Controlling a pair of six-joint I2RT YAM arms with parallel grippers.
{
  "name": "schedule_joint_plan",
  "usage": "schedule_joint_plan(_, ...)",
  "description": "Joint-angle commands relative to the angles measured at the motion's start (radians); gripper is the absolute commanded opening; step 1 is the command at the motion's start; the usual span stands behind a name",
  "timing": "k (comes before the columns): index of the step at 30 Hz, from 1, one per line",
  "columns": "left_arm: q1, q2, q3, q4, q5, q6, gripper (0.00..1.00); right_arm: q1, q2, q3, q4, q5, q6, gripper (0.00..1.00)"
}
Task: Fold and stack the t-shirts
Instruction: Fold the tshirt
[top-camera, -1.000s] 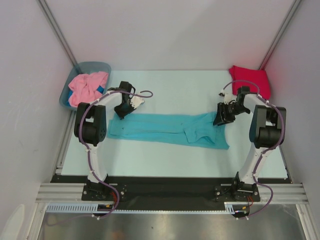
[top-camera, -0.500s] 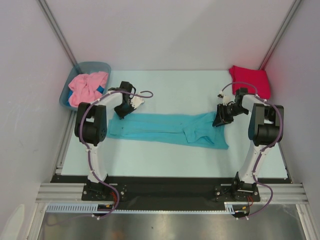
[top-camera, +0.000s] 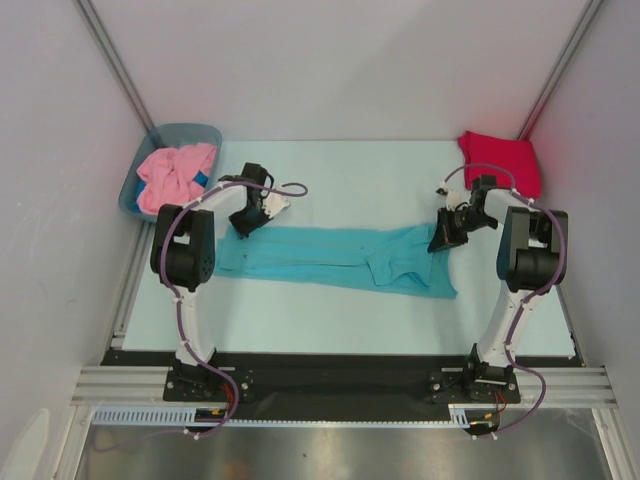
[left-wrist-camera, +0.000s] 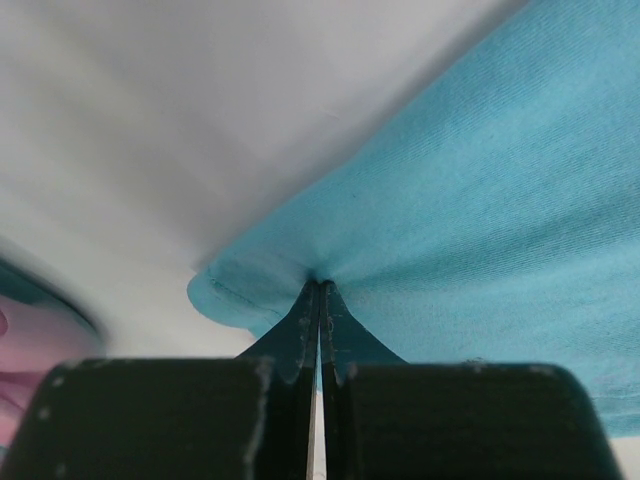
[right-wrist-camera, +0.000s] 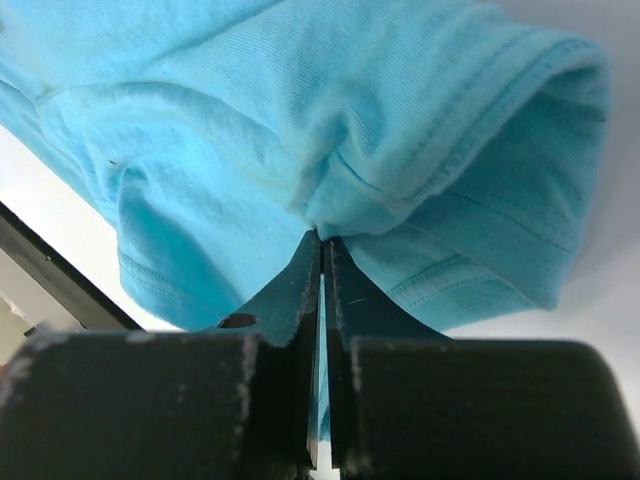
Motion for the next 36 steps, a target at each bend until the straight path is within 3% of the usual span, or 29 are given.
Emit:
schedule_joint_plan(1,0.013,0.050,0.007,0.031,-0.033,0.008,0.01,-0.029,-0.057,0.039,-0.011,0.006,-0.006,0.00)
schedule_joint_plan(31,-0.001,0.076,0.044,0.021,-0.026,0.003,0.00,-0.089,-0.042,0.082,-0.018,0.066,-0.023,0.00)
schedule_joint_plan(32,-0.001,0.076,0.044,0.020,-0.026,0.002,0.00,-0.089,-0.042,0.082,-0.018,0.064,-0.021,0.03)
schedule_joint_plan(33,-0.001,0.076,0.044,0.020,-0.026,0.000,0.00,-0.089,-0.042,0.082,-0.016,0.063,-0.018,0.21)
schedule_joint_plan(34,-0.002,0.074,0.042,0.020,-0.026,0.002,0.00,-0.089,-0.045,0.082,-0.016,0.064,-0.018,0.30)
schedule_joint_plan(36,-0.002,0.074,0.042,0.020,-0.027,0.002,0.01,-0.089,-0.066,0.082,-0.024,0.057,-0.016,0.40)
